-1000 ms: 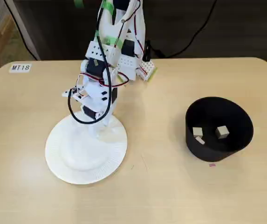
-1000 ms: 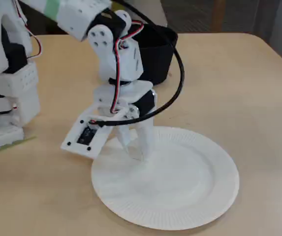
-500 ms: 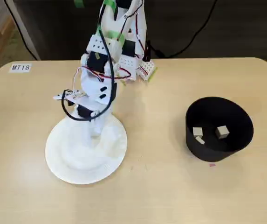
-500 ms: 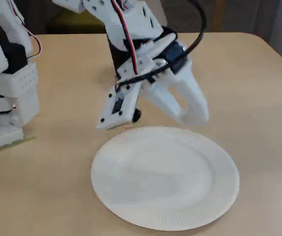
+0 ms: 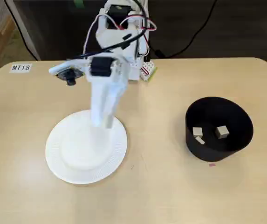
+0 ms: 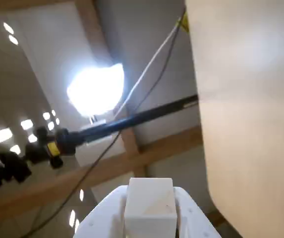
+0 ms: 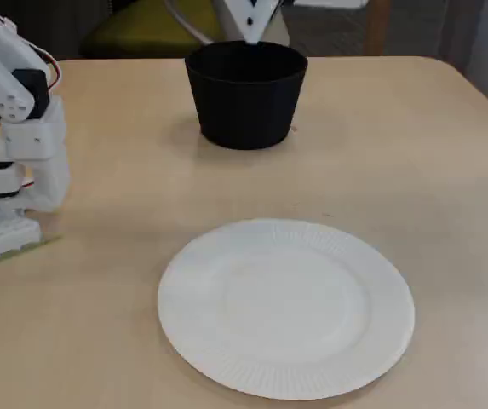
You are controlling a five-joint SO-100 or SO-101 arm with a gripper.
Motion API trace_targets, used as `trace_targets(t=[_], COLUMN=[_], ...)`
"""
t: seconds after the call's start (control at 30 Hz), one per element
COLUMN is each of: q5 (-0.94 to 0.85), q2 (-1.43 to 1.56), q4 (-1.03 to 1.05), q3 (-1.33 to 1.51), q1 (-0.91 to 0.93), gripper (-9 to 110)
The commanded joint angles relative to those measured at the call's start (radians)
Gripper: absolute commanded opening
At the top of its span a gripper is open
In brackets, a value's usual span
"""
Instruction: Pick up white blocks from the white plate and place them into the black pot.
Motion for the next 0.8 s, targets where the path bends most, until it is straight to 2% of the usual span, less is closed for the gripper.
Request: trace_targets(t=[0.0, 0.43, 0.77], q5=[-0.031, -0.104, -0.215], q2=[0.11, 0.448, 0.273], q4=[-0.092, -0.417, -0.476], q3=[0.074, 0.713, 0.706], q1=[-0.161, -0.565, -0.681], gripper=[-2, -2, -2])
